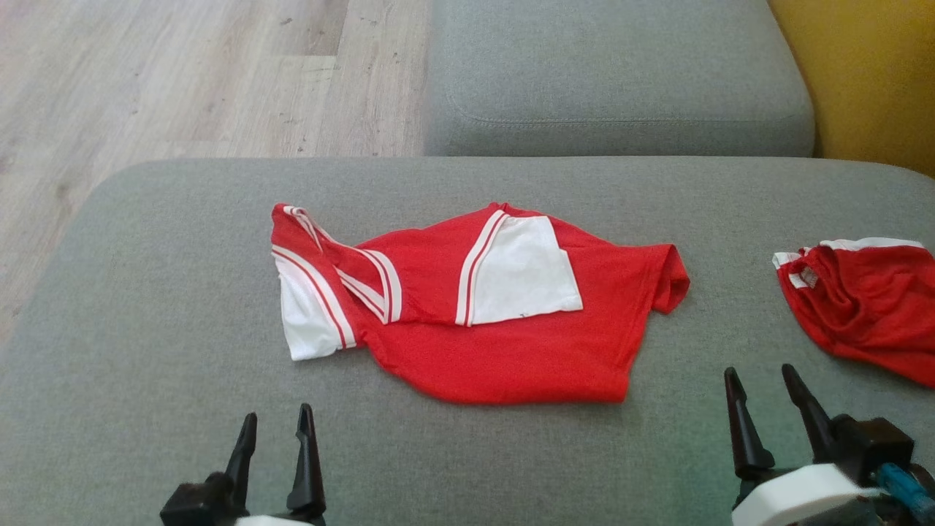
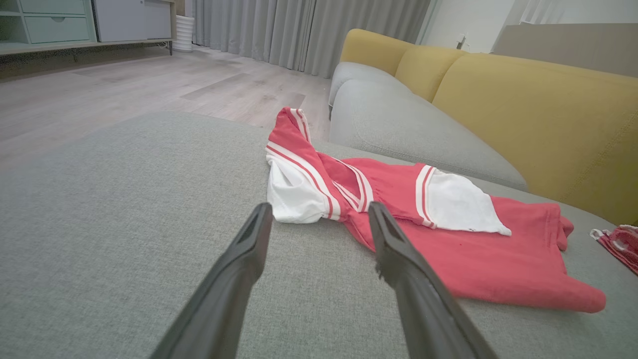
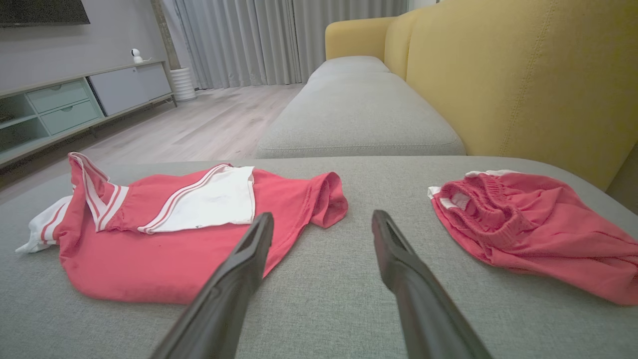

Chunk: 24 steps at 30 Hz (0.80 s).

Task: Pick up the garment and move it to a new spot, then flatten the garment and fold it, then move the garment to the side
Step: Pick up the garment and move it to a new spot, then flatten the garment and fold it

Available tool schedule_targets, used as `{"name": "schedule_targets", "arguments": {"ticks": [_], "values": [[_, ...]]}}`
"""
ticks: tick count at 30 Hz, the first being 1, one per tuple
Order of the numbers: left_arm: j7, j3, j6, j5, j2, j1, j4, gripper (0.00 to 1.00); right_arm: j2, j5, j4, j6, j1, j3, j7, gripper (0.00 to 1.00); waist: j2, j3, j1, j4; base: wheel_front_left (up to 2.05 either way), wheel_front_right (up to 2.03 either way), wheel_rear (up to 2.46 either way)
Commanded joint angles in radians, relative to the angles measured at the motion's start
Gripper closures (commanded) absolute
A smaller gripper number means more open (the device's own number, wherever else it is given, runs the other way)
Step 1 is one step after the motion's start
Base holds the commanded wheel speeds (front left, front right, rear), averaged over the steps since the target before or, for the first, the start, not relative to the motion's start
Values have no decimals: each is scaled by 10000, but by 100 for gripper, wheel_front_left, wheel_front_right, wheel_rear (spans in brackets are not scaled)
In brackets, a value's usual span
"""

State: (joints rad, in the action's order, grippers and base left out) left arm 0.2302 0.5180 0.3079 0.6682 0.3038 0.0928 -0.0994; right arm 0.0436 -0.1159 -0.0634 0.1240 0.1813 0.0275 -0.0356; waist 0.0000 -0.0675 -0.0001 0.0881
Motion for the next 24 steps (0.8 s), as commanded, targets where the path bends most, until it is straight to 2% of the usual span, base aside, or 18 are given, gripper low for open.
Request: {"name": "schedule_targets", "arguments": {"ticks": [1, 24], "values": [[96, -363, 36, -5, 148, -289, 357, 0, 66, -92, 266, 67, -158, -319, -172, 0, 0, 6, 1, -6, 0, 0, 0], [-133, -121, 160, -59, 210, -364, 515, 0, 66, 26, 85, 67, -391, -459, -103, 0, 0, 247, 1, 184, 0, 0, 0]]}}
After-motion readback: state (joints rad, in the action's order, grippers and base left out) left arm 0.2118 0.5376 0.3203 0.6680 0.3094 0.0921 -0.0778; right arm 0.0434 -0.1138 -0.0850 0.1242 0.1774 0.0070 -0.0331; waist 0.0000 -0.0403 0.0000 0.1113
